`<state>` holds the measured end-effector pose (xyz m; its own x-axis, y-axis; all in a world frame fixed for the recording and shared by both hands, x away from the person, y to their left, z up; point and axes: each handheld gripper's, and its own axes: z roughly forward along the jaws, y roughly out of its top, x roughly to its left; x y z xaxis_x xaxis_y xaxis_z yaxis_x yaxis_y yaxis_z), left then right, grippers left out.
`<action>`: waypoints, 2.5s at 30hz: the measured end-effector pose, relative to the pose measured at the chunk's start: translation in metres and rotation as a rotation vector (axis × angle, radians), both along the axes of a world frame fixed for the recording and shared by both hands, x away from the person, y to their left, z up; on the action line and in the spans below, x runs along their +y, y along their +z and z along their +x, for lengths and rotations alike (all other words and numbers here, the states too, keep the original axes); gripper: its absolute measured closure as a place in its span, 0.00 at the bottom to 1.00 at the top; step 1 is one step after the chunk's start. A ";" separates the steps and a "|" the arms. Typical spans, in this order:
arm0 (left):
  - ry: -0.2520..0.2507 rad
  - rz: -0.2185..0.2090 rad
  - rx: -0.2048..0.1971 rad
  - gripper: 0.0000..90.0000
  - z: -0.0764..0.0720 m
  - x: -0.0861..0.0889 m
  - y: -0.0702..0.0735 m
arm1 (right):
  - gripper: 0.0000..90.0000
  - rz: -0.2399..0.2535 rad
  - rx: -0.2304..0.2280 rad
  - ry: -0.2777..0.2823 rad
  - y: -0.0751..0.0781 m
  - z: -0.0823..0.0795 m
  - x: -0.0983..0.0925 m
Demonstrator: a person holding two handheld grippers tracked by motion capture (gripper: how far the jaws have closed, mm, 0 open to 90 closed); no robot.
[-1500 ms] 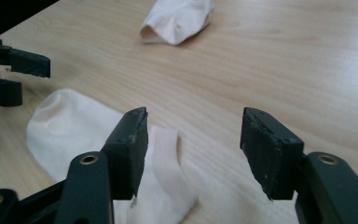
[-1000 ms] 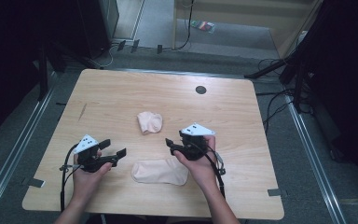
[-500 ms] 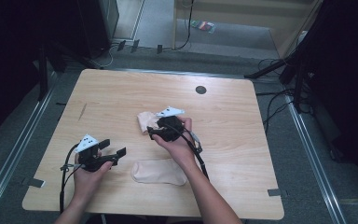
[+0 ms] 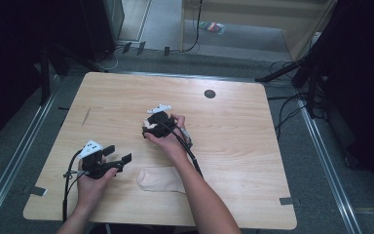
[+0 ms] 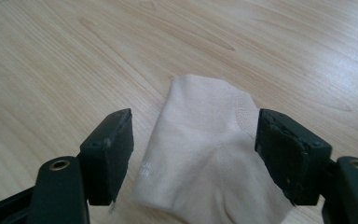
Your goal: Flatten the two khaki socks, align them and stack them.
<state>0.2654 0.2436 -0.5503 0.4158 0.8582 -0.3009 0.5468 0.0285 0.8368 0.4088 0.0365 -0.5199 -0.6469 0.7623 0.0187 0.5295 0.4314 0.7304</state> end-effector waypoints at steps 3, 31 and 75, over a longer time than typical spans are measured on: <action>0.004 0.005 0.002 0.17 0.000 -0.001 0.000 | 0.40 0.000 0.017 -0.006 -0.004 0.003 0.003; 0.015 0.009 0.019 0.18 0.002 -0.001 -0.001 | 0.97 0.091 -0.037 -0.043 0.034 -0.013 -0.021; 0.013 0.019 0.020 0.18 0.003 -0.002 -0.001 | 0.73 0.196 0.048 -0.053 0.018 -0.064 -0.094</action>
<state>0.2682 0.2412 -0.5513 0.3987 0.8690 -0.2930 0.5631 0.0202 0.8261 0.3453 -0.0578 -0.5015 -0.6009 0.7740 0.1994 0.5836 0.2544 0.7712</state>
